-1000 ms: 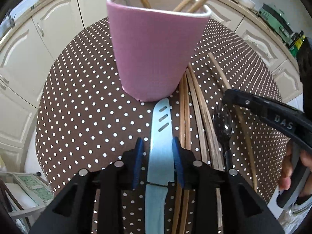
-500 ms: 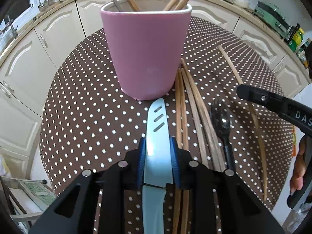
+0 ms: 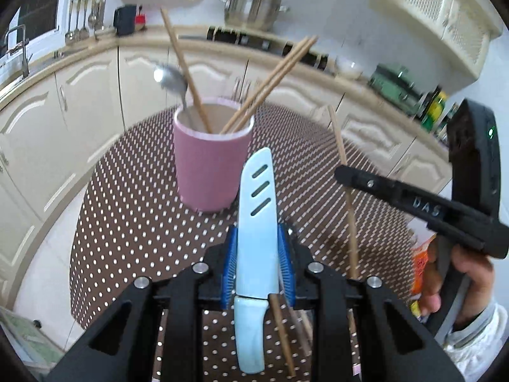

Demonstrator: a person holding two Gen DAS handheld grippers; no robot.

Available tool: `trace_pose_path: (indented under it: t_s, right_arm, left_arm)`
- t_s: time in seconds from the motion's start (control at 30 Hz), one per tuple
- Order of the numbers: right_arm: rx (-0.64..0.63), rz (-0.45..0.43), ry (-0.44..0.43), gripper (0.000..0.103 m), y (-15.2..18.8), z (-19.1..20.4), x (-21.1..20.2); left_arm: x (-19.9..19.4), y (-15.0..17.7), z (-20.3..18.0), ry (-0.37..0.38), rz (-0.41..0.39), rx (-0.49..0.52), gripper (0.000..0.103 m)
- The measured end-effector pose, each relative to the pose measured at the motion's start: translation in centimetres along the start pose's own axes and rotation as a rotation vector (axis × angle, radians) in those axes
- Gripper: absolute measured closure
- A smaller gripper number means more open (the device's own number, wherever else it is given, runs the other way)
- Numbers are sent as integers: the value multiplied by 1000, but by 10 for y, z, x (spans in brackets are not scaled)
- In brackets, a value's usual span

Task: Organize utensils
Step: 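Lift the knife with the left tool while the right tool grasps a chopstick, then insert the knife and chopstick into the pink cup with both tools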

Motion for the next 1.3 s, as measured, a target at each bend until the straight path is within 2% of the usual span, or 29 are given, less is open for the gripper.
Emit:
trace_pose_path:
  t_s: [0.3,0.47,0.6,0.8,0.97,1.13,1.3]
  right_arm:
    - [-64,-128,-35,97,-16,26,-43]
    - [-125,-247,-16,97,-36,58,-65]
    - [-175,-361,4,97,-54,82,-77]
    - [-222,-496,14,97,-81,114,-72]
    - [-253,-576,3,97,-96,128,-62]
    - [-254,-640,0,97,-105,134,-47]
    - [-261,-678,7,97,-105,132,-34]
  left_arm:
    - [-40,-19,-9,44,-172,7,79]
    - [-53,-39,-10,41,-237,11,79]
    - [-66,-55,-9,26,-294,10,79]
    - [-87,-81,-6,-22,-395,7,79]
    - [-98,-102,-3,-73,-486,-1,79]
    - [-91,-119,4,-81,-514,-16,79]
    - [-66,-122,14,-105,-483,-30,79]
Point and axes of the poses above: each gripper's, at about its wrist camera, not at the fingertips, and x roughly the way its jaws point, z to its left, y to its underside, the point moved 2 cm from there along x, roughly the way its jaws point, and after that the axes turned 4 degrees about z, right-handed, at the moved point
